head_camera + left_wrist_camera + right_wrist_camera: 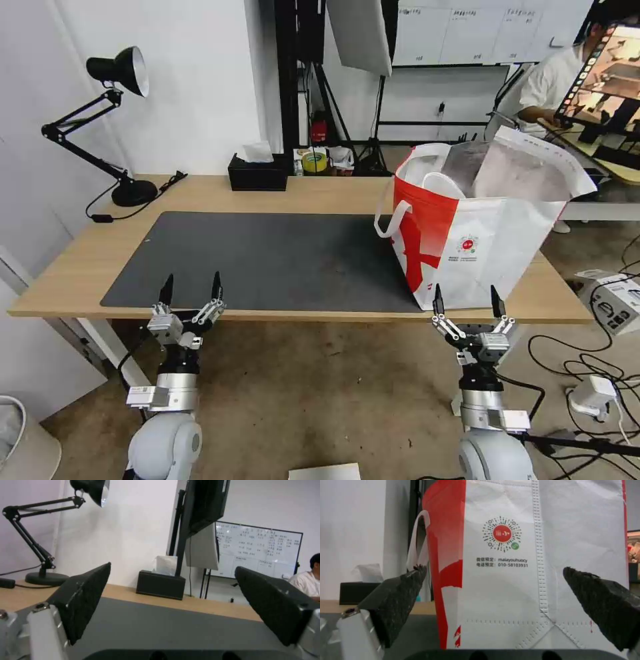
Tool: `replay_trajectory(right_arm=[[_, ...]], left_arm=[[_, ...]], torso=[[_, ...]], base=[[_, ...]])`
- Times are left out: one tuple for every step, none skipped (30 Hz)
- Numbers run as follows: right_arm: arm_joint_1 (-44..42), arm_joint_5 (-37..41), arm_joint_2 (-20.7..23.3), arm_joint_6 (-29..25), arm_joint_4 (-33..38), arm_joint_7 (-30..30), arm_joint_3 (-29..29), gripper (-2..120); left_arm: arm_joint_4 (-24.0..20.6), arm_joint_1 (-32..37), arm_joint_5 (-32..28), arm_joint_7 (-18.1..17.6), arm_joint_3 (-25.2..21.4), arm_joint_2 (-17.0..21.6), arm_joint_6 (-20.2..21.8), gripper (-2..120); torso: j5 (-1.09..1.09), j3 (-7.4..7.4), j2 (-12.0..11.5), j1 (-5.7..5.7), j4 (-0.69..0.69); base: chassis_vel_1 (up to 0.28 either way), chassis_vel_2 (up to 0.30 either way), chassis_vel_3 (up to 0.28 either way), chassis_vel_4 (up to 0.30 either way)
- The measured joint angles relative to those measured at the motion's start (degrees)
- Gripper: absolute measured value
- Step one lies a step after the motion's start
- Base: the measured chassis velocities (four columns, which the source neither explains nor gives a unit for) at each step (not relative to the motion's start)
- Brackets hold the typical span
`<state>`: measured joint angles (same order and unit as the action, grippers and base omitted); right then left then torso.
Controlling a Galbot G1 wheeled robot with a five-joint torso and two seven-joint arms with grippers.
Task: Pick up the trash from the table and place it into the takeout bag.
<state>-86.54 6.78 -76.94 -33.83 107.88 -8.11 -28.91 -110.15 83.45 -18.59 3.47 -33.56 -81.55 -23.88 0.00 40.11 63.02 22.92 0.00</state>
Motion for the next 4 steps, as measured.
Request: replay_trajectory(right_arm=[[0.00, 0.00, 0.00, 0.01, 0.00, 0.00, 0.00, 100], [0.00, 0.00, 0.00, 0.01, 0.01, -0.01, 0.00, 100], [0.00, 0.00, 0.00, 0.02, 0.01, -0.01, 0.00, 100], [0.00, 0.00, 0.00, 0.02, 0.01, -0.01, 0.00, 100]], left_arm=[[0.00, -0.01, 0.00, 0.00, 0.01, 0.00, 0.00, 100], [-0.01, -0.01, -0.01, 0.00, 0.02, 0.01, 0.01, 100], [-0.01, -0.01, -0.02, 0.00, 0.02, 0.01, 0.01, 100], [-0.01, -0.01, -0.02, 0.00, 0.02, 0.01, 0.01, 100]], torso=[[0.00, 0.00, 0.00, 0.00, 0.00], [0.00, 0.00, 0.00, 0.00, 0.00], [0.00, 0.00, 0.00, 0.00, 0.00], [0.00, 0.00, 0.00, 0.00, 0.00]], base=[[0.000, 0.000, 0.000, 0.000], [0.000, 0.000, 0.000, 0.000], [0.000, 0.000, 0.000, 0.000], [0.000, 0.000, 0.000, 0.000]])
